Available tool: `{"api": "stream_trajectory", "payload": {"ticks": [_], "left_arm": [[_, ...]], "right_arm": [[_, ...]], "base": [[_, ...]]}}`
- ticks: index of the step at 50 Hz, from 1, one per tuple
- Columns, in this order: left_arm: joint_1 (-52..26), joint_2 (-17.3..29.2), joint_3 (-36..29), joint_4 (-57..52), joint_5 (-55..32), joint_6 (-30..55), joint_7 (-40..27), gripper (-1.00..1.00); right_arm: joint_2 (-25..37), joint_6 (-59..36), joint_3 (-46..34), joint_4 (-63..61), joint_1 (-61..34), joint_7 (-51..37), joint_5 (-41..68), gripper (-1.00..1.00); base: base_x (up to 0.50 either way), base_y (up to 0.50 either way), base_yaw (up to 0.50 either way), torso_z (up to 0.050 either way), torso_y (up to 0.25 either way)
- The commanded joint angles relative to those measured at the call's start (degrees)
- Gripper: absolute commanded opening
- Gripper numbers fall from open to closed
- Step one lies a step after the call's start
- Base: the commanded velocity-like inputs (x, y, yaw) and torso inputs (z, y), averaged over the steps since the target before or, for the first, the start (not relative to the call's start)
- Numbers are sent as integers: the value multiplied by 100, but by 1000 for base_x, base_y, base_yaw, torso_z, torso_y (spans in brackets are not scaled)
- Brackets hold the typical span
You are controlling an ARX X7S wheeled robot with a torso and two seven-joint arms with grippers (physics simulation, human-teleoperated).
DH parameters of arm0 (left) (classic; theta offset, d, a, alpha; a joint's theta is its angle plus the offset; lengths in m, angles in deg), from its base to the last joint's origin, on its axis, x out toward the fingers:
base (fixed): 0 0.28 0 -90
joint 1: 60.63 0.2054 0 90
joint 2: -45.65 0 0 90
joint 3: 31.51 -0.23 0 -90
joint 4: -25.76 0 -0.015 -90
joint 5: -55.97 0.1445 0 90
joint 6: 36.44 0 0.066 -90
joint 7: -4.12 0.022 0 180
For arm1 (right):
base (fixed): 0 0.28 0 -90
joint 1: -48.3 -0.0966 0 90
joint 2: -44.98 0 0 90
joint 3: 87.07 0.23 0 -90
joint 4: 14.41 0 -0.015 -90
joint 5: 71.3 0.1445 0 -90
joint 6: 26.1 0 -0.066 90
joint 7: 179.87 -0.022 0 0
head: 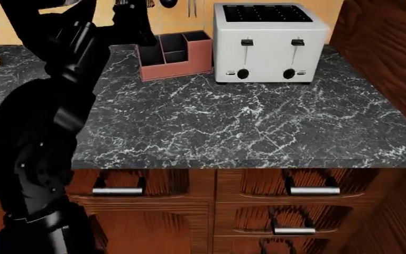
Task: Pick the jam and jam from the counter and place them in the cabinets closest to them.
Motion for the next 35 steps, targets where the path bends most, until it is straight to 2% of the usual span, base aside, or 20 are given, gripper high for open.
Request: {"api": "stream_trajectory", "payload": {"ticks": [1,3,5,6,9,12,15,22,35], "left_arm": [[1111,175,338,-2119,-449,688,-534,100],[1293,143,574,-2425,-676,787,-593,100],[1463,91,744,-2622,-863,848,-635,100],[1600,26,829,-2649,-858,711,-654,100],[1950,-122,1141,-2783,-1181,560,-575,100],[2281,-107,1225,-3072,-1356,519,-511,100],[2425,-41,1224,-3232,-1417,541,-518,100],[2839,17,861,-3400,-603,-154,-652,100],[2910,163,596,-3269,-210,-410,-873,100]], "right_arm": [[43,280,1632,-2683,3581,1810,-1888,100],[43,635,1722,-3061,4390,2740,-2988,100],[615,1993,957,-3063,5212,3271,-4103,100],[713,2378,758,-3060,5620,3442,-4537,100],[591,3258,544,-2882,6690,4183,-5823,100],[436,3998,403,-2589,7326,4675,-6612,100],[322,4561,408,-2382,7818,4969,-6944,100],[279,5087,711,-2253,8276,5264,-6653,100],[330,5277,746,-2596,8367,5335,-6470,100]], "base": [[0,0,0,0,0],[0,0,0,0,0],[0,0,0,0,0],[0,0,0,0,0],[0,0,0,0,0],[0,0,0,0,0],[0,0,0,0,0],[2,500,0,0,0],[2,500,0,0,0]]}}
